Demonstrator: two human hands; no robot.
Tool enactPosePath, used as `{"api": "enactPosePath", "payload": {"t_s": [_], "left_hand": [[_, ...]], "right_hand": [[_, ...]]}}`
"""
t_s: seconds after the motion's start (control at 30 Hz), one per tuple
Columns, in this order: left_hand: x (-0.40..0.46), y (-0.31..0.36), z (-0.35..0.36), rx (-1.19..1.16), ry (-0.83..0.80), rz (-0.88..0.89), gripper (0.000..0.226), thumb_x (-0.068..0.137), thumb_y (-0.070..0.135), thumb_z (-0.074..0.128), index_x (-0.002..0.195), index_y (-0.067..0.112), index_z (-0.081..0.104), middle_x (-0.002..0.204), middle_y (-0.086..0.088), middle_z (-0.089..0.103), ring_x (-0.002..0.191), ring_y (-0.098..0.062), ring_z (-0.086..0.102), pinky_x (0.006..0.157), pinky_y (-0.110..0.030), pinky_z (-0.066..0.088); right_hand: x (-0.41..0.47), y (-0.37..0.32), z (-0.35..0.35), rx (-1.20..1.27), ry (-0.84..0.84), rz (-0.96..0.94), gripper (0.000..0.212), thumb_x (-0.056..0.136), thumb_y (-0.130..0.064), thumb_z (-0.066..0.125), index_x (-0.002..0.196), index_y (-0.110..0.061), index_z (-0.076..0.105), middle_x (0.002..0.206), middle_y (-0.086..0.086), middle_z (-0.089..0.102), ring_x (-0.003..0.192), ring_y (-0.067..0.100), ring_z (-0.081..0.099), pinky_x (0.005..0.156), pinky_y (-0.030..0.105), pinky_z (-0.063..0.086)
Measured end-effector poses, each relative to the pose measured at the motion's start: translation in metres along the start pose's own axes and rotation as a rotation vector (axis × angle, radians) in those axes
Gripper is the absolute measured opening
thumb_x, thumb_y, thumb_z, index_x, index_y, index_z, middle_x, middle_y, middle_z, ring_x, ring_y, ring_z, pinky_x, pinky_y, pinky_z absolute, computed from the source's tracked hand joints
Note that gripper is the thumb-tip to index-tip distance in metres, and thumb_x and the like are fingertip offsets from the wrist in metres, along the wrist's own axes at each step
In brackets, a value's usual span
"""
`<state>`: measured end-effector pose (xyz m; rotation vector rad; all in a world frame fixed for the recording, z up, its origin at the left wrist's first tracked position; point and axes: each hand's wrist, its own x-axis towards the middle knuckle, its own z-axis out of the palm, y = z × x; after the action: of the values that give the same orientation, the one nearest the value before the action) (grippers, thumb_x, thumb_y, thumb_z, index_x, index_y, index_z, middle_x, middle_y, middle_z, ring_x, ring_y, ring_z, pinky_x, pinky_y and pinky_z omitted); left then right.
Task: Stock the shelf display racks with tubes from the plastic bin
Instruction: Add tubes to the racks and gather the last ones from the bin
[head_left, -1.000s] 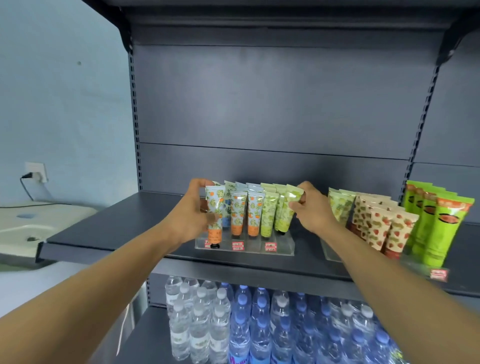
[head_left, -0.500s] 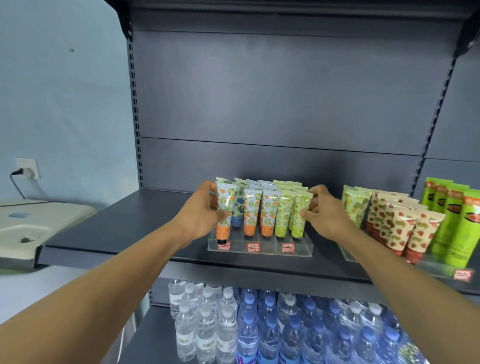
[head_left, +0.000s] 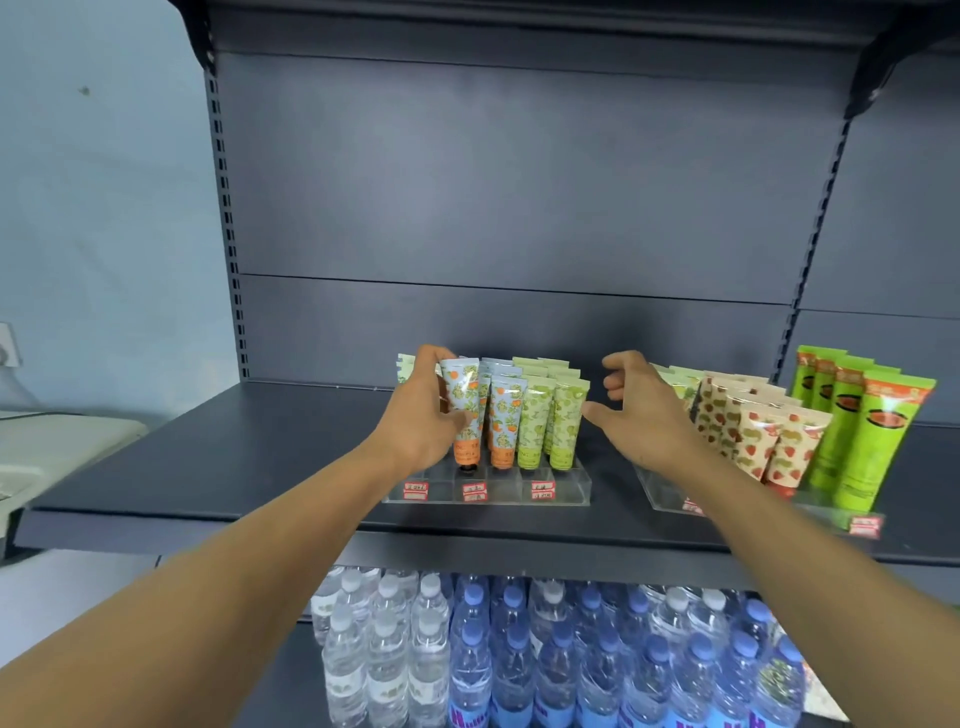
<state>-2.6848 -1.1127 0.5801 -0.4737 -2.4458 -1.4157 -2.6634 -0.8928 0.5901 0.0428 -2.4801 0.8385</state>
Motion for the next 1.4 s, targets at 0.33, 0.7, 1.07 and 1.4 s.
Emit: {"api": "enactPosePath", "payload": {"t_s": [0.33, 0.7, 1.07, 1.4], "left_hand": [[-0.008, -0.013, 0.016, 0.16, -0.076, 0.017, 0.048, 0.087, -0.002, 0.057, 0.119, 0.022, 0.03, 0.108, -0.006, 0.062, 0.092, -0.023, 0.062, 0.079, -0.037, 0.055], [-0.013, -0.006, 0.018, 0.295, -0.035, 0.01, 0.063, 0.085, -0.005, 0.058, 0.132, 0.025, 0.028, 0.078, 0.008, 0.05, 0.07, -0.011, 0.053, 0.063, -0.026, 0.048], [-0.054, 0.022, 0.016, 0.411, 0.178, -0.013, 0.047, 0.086, 0.017, 0.061, 0.128, 0.014, 0.04, 0.126, -0.012, 0.046, 0.101, -0.03, 0.055, 0.09, -0.046, 0.048], [-0.169, -0.008, 0.094, 0.364, -0.133, -0.14, 0.013, 0.086, 0.017, 0.058, 0.099, 0.016, 0.058, 0.084, 0.001, 0.06, 0.087, -0.027, 0.059, 0.082, -0.037, 0.05]], "right_hand": [[-0.015, 0.016, 0.004, 0.017, -0.03, 0.035, 0.056, 0.088, -0.019, 0.064, 0.136, -0.012, 0.036, 0.13, 0.007, 0.049, 0.116, 0.017, 0.05, 0.088, 0.02, 0.037], [-0.027, 0.022, 0.002, 0.025, -0.073, 0.03, 0.056, 0.088, -0.019, 0.063, 0.136, -0.013, 0.036, 0.132, 0.007, 0.047, 0.12, 0.017, 0.048, 0.09, 0.022, 0.038], [-0.074, 0.024, -0.016, -0.05, -0.162, -0.117, 0.048, 0.089, -0.019, 0.061, 0.133, -0.015, 0.041, 0.132, 0.006, 0.045, 0.119, 0.018, 0.047, 0.098, 0.026, 0.037], [-0.185, 0.074, 0.026, -0.006, -0.348, -0.106, 0.031, 0.088, -0.019, 0.06, 0.117, -0.013, 0.052, 0.114, 0.005, 0.055, 0.103, 0.022, 0.055, 0.089, 0.04, 0.047]]}}
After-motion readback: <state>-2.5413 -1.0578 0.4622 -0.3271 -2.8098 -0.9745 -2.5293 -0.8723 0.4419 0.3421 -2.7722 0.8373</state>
